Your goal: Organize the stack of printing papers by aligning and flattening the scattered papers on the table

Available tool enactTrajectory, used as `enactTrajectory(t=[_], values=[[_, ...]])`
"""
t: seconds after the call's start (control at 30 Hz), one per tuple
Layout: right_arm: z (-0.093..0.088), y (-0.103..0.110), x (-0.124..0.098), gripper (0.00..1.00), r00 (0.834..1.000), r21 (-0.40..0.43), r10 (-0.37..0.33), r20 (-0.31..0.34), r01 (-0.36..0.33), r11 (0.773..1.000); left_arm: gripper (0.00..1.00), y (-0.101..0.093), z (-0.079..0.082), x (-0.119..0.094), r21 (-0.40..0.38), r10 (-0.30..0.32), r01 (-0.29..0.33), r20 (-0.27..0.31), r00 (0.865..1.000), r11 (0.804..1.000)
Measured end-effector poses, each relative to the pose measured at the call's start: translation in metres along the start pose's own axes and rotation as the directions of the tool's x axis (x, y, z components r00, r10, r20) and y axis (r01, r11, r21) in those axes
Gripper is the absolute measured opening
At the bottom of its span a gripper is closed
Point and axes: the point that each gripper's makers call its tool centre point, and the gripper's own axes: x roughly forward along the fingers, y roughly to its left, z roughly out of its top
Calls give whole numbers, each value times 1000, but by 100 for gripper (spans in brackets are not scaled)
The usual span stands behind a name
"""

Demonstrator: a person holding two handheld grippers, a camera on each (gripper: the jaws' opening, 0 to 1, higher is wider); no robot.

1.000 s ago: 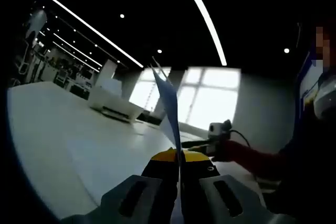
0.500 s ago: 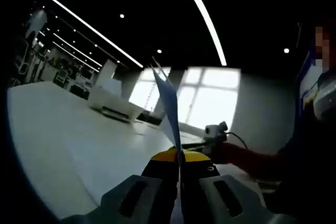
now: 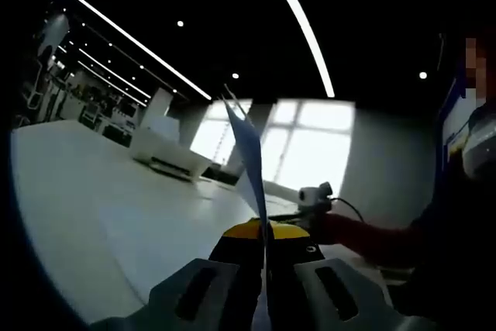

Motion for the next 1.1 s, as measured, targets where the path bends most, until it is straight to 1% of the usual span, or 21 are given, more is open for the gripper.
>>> enactTrajectory(t=[0.27,0.57,0.7,0.87,1.03,1.1], values=[[-3,0,2,65,1000,-2,-6,-8,6,1000,6,1,-1,1,0,-2,2,-4,1000,1000],[-8,-4,5,65,1000,-10,-18,-24,17,1000,6,0,-1,1,0,-4,4,-8,1000,1000],[-9,-10,6,66,999,-13,-32,-23,32,999,6,-1,-2,2,1,-3,3,-9,1000,1000],[-9,-24,10,66,998,-4,-57,-26,57,998,6,-1,-2,2,3,-2,2,-9,1000,1000],[-11,-23,10,65,996,-20,-77,-32,77,997,6,-2,-2,2,2,-4,4,-9,1000,1000],[-11,-23,10,65,996,-24,-80,-32,79,997,6,-6,-4,3,4,-4,4,-10,1000,1000]])
